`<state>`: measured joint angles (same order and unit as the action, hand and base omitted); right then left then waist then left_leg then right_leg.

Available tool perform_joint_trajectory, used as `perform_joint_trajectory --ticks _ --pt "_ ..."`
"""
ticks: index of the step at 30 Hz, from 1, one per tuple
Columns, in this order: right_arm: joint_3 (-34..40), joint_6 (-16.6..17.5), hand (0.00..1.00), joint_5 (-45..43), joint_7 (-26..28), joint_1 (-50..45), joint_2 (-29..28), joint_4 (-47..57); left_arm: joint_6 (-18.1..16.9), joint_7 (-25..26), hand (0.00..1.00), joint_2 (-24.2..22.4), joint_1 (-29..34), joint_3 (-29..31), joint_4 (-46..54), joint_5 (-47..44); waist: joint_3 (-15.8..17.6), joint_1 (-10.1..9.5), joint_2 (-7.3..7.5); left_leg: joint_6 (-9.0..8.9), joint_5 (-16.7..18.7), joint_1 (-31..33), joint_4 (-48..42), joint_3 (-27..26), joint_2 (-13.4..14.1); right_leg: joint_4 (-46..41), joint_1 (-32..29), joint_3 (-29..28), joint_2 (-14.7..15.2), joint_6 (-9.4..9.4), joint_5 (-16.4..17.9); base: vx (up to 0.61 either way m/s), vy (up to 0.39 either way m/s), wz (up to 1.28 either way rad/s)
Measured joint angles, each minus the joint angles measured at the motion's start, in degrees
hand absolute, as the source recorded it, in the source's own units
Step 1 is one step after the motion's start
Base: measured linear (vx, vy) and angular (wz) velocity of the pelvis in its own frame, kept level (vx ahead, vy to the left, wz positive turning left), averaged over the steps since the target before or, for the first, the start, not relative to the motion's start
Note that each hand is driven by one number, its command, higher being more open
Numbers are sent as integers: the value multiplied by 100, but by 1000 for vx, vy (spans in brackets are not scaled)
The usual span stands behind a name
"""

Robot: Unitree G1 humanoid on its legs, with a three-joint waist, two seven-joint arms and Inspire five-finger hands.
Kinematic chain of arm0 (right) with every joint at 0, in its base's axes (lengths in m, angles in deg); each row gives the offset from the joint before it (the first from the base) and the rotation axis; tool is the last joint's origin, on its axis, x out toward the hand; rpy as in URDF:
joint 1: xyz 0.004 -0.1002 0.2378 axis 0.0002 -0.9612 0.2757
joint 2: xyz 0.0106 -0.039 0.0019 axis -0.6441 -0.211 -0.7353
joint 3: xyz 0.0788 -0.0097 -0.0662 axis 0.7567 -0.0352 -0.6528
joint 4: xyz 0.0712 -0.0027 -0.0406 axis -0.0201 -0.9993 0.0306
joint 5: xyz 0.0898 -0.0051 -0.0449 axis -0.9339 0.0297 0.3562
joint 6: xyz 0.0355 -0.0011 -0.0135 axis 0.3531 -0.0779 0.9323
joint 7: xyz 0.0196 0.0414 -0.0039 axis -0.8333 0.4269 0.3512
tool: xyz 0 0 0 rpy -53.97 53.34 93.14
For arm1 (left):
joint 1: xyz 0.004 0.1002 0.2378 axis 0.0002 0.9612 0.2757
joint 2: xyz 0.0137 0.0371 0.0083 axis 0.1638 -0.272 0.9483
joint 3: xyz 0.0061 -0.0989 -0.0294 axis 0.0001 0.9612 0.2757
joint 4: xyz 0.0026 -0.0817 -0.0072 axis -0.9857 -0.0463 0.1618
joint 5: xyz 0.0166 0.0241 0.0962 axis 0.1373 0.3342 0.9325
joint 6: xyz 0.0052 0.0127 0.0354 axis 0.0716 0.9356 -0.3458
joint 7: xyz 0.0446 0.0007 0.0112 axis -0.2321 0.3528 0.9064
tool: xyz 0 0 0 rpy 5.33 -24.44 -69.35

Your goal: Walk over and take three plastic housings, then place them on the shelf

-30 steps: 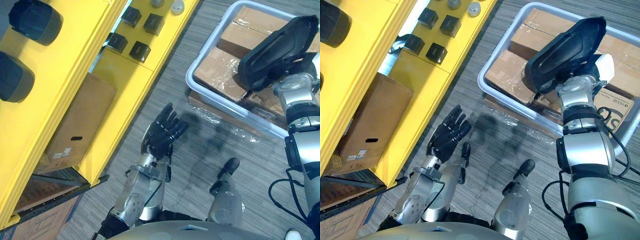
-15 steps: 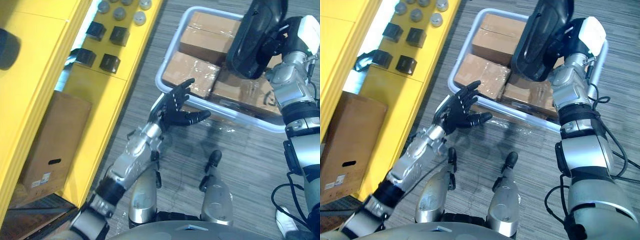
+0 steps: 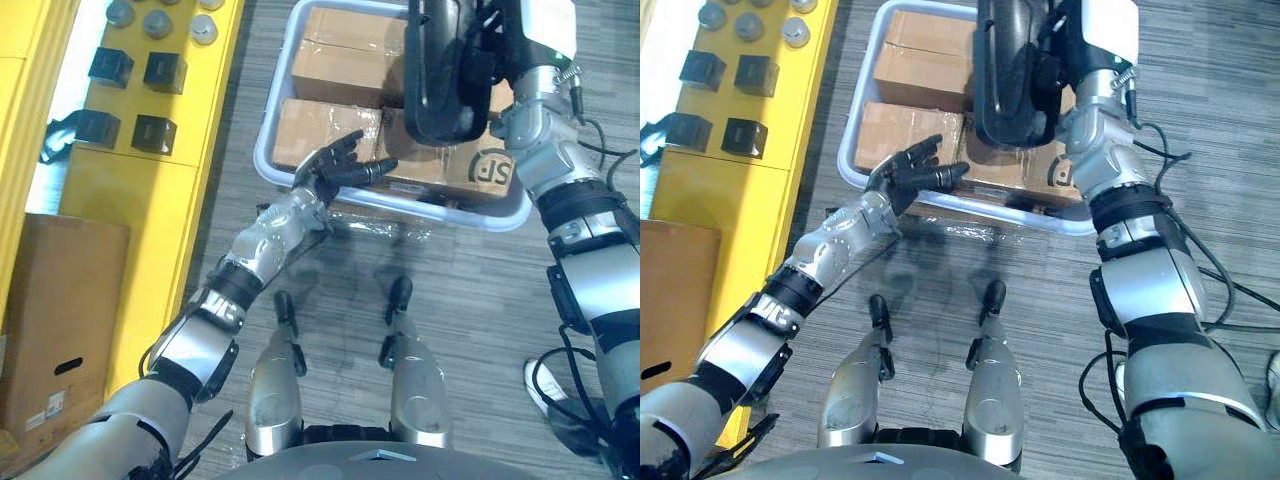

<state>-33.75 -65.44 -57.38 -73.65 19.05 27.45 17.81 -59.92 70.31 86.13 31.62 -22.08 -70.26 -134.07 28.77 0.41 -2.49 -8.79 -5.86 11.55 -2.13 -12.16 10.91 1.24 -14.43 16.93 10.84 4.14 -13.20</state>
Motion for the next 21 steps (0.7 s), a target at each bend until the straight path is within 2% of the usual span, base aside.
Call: perform_joint_trajectory --ticks 8,11,16,21 --pt "-246 75 0 372 117 52 -285 -138 -160 -119 100 -30 -65 106 -284 -1880 23 -13 102 -9 43 146 -146 36 17 -1 -65 9 -8 -16 -13 1 5 1" --pt "-432 86 0 415 124 56 -425 -208 -233 -481 100 -39 -129 162 -390 -2506 46 10 214 -7 55 163 -177 38 21 -1 -70 6 -8 -19 -16 0 0 0" --pt "-548 137 0 423 154 62 -583 -315 -211 -1243 100 -156 -352 162 -392 -2760 51 14 308 -1 59 175 -187 40 21 1 -75 6 -8 -22 -18 0 0 0" --pt "-556 161 0 423 157 66 -598 -370 -206 -1399 100 -182 -366 164 -484 -2911 53 74 320 0 60 176 -186 38 21 4 -75 5 -8 -22 -18 0 0 0"
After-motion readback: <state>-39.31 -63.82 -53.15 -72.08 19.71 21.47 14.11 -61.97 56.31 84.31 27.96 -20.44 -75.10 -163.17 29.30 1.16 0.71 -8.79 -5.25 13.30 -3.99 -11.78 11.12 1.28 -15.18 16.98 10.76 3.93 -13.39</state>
